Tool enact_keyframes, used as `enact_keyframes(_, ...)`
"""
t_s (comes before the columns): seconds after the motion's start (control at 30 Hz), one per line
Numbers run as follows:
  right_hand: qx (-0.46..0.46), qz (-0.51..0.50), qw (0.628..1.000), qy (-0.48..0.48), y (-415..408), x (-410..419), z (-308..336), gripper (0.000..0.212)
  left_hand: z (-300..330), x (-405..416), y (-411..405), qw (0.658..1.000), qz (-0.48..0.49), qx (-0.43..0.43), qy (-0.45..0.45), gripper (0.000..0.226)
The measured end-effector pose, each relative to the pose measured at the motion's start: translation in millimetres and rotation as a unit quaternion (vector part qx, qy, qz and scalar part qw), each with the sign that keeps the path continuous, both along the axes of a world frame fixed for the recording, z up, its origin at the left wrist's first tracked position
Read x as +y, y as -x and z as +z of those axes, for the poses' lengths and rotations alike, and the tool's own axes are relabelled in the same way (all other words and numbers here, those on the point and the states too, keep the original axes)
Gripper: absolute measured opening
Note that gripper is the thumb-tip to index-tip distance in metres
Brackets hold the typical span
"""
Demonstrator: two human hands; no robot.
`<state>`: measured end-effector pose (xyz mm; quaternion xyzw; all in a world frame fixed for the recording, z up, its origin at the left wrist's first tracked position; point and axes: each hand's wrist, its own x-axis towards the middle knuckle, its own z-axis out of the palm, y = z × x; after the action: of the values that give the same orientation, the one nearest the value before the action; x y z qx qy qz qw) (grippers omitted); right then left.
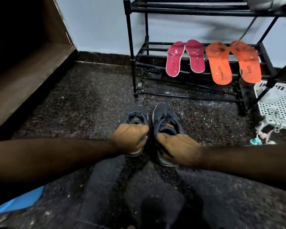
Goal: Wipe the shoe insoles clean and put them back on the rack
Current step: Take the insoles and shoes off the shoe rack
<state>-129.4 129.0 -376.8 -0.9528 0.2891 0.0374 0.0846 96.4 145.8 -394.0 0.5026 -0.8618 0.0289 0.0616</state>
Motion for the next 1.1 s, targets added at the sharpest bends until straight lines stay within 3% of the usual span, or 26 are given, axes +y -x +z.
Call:
enact_keyframes(0.13,0.019,-0.022,0.998,-0.051,-11,-4,-10,0.022,-13,7,11,0.995,-0.001,0.018,-0.094,0.022)
enact_keyframes(0.27,0.054,-0.022,0.996,-0.069,-11,-2,-22,0.028,-21,9,18,0.980,-0.049,-0.031,-0.192,0.021)
enact_keyframes(0.4,0.066,-0.009,0.992,-0.103,-7,-3,-30,0.032,-11,-2,27,0.972,-0.056,-0.049,-0.221,0.019)
enact_keyframes(0.5,0.034,-0.020,0.992,-0.122,-3,-16,-22,0.032,5,-11,36,0.981,-0.025,-0.049,-0.184,0.019)
enact_keyframes(0.63,-0.012,-0.038,0.996,-0.077,14,-49,5,0.021,35,-35,42,0.989,0.031,-0.006,-0.143,0.020)
enact_keyframes(0.8,-0.134,-0.149,0.980,0.000,47,-101,48,0.029,78,-81,65,0.996,0.041,0.071,-0.032,0.021)
enact_keyframes(0.93,-0.268,-0.241,0.932,0.042,87,-127,89,0.034,118,-128,100,0.981,0.032,0.177,0.078,0.011)
enact_keyframes(1.1,-0.419,-0.322,0.844,0.089,130,-144,110,0.027,167,-189,165,0.941,-0.049,0.255,0.215,0.014)
